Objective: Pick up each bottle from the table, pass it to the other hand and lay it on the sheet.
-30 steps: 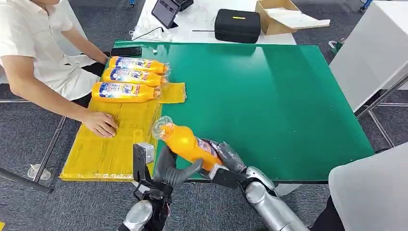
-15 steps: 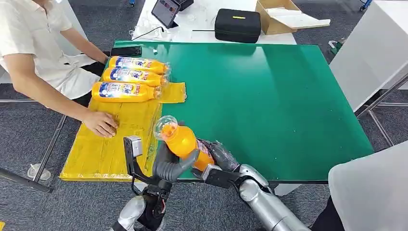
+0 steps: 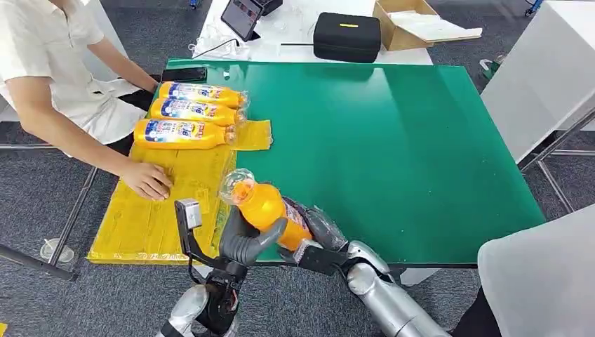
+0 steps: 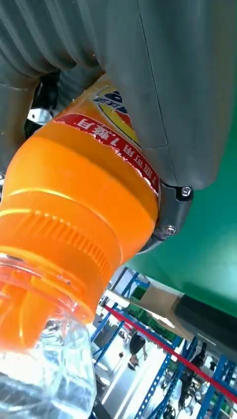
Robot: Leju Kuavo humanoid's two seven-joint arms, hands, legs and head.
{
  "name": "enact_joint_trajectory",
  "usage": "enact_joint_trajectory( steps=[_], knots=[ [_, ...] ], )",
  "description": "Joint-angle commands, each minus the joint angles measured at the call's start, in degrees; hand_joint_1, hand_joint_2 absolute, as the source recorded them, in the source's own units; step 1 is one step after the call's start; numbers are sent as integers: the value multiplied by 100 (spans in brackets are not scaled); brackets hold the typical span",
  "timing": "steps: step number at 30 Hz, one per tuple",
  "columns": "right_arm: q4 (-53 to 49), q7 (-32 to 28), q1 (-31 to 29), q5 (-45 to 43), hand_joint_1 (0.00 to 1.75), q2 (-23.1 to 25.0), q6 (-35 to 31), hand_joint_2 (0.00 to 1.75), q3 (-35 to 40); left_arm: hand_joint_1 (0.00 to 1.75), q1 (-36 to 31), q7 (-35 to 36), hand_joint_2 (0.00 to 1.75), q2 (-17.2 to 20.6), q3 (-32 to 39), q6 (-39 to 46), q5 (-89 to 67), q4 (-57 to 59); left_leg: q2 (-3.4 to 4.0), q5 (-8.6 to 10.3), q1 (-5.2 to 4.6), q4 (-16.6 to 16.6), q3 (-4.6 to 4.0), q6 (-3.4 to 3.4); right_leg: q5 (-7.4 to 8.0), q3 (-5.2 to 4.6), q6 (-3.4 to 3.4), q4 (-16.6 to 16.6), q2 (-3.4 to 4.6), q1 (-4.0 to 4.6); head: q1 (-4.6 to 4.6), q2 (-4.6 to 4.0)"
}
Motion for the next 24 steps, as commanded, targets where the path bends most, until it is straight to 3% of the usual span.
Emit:
enact_joint_trajectory(
  steps=[1,6,9,10,11,12,14,15,17,19,20,24],
  knots=[
    [246,8,39,-83,0,44,-22,175,-77,175,-88,-49,175,188,-211,-69,-124,-139,5,-12,-1,-5,35,3,-12,33,-13,-3,-5,3,2,0],
    [214,7,73,-114,0,49,-28,175,-127,175,-80,-54,175,188,-208,-67,-141,-154,7,-15,-1,-5,42,4,-15,40,-15,-3,-5,3,2,0],
    [-54,-103,486,-174,0,66,-449,175,-626,175,-21,-429,175,251,2,622,-885,-313,0,-9,-1,-4,24,3,-10,25,-11,-3,-9,3,2,0],
    [-176,-56,651,40,0,62,-919,175,-820,175,41,-514,175,262,131,1033,-1244,-414,-2,-4,0,-5,11,2,-5,12,-7,-3,-7,2,4,0],
    [-248,-49,729,172,0,28,-1140,0,-912,175,76,-501,175,292,209,1067,-1312,-493,-3,-9,-1,-6,25,3,-12,26,-11,-3,-12,2,2,0],
    [-261,69,819,595,0,7,-1798,0,-1090,175,162,-574,175,329,354,1297,-1573,-639,-1,-13,-2,-6,34,3,-16,34,-14,-2,-11,3,4,0],
    [-307,10,869,621,0,-23,-1731,0,-1211,175,227,-497,175,342,459,1229,-1654,-742,2,-15,-2,-6,36,3,-17,36,-14,-2,-9,3,2,0],
    [-342,29,886,963,0,-38,-2178,0,-1265,175,237,-556,175,339,493,1409,-1856,-748,3,-7,-1,-4,14,2,-7,15,-8,-2,-4,1,2,0],
    [-924,-174,1146,1079,0,-40,-2670,0,-1532,175,300,-761,175,288,697,2565,-3063,-752,3,-6,-3,-4,11,3,-6,11,-7,-2,-3,0,2,0],
    [-1745,-158,1315,1737,0,9,-3519,0,-1944,175,199,-753,175,286,931,3413,-4134,-510,2,-15,-4,-1,25,5,-17,25,-12,4,-9,0,2,0],
    [-2039,-256,1335,1966,0,156,-3519,0,-2261,175,134,-745,175,288,1032,3499,-4318,-409,2,-6,-4,0,3,2,-7,2,-8,4,-5,-1,4,0],
    [-2166,-211,1312,2078,0,225,-3519,0,-2394,175,115,-762,175,236,1106,3450,-4435,-327,12,-11,-5,0,16,3,-11,13,-13,6,2,-1,0,0]
  ],
)
